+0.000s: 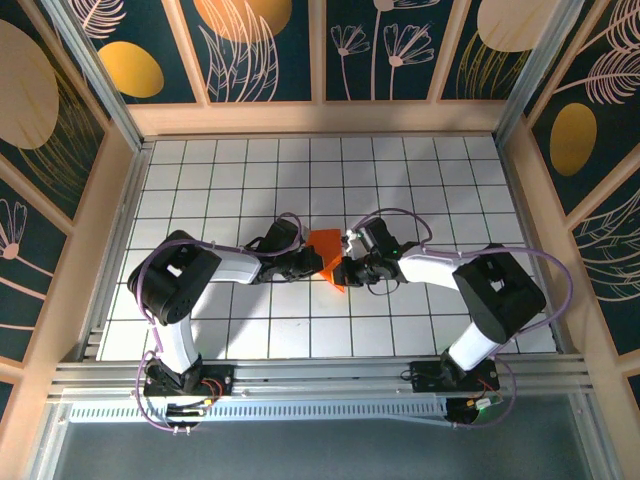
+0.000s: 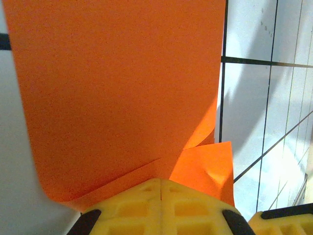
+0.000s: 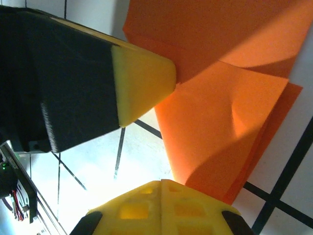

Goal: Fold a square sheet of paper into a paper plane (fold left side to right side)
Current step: Third fold the triangle at the center of the table.

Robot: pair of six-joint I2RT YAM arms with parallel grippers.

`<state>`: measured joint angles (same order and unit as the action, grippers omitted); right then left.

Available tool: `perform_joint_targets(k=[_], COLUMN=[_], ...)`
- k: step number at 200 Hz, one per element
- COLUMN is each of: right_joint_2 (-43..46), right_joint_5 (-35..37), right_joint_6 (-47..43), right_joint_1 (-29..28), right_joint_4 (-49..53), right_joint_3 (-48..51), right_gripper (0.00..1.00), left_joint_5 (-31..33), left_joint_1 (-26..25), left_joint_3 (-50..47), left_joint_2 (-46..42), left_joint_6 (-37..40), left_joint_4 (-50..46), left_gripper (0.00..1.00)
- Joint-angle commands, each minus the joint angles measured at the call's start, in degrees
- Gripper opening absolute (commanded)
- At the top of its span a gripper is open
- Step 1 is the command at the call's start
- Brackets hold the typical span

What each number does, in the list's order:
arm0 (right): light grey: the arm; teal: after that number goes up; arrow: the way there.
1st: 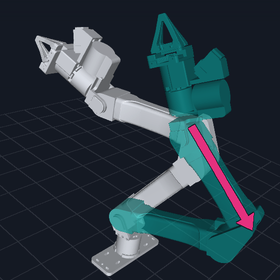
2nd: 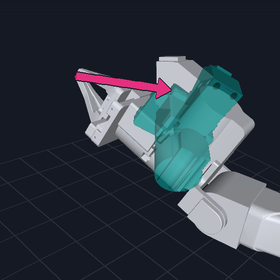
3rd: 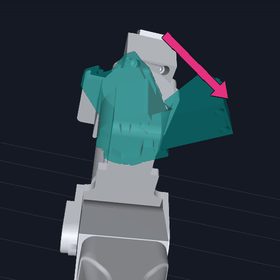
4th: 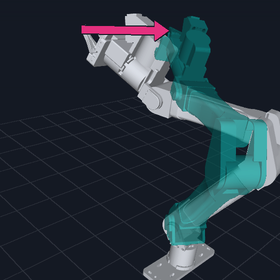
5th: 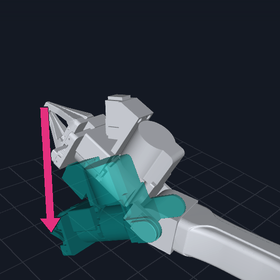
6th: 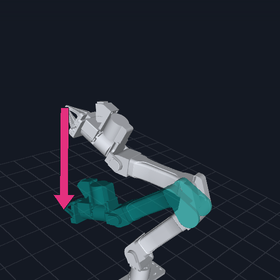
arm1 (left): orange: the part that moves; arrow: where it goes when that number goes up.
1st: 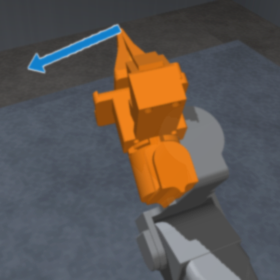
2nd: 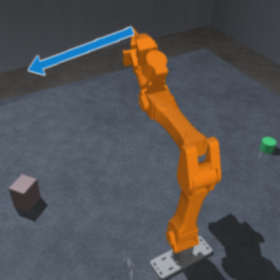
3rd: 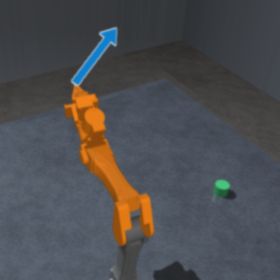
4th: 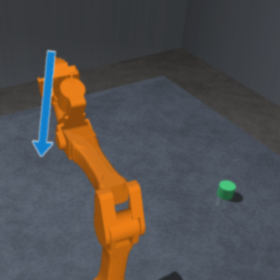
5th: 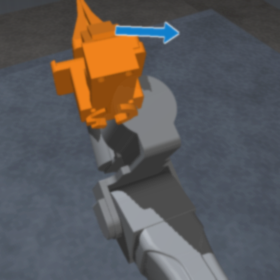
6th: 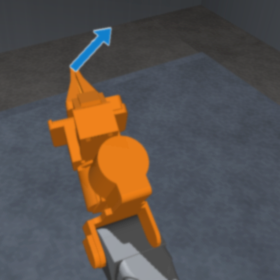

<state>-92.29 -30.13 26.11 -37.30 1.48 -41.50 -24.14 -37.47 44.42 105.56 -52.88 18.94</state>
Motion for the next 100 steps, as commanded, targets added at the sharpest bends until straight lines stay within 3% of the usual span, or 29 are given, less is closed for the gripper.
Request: perform_joint_targets(k=[1, 100], right_joint_2=[-1.14, -2.15], right_joint_5=[-1.29, -1.77], right_joint_6=[1.39, 1.55], right_joint_1=[-0.27, -0.67], right_joint_4=[-1.20, -0.26], right_joint_3=[1.03, 1.68], right_gripper=[0.00, 0.00], left_joint_5=[4.70, 4.72], left_joint_1=[0.00, -0.01], left_joint_3=[0.14, 0.63], left_joint_2=[3.34, 3.73], left_joint_6=[0.15, 0.31], left_joint_4=[-3.91, -4.44], left_gripper=[0.00, 0.00])
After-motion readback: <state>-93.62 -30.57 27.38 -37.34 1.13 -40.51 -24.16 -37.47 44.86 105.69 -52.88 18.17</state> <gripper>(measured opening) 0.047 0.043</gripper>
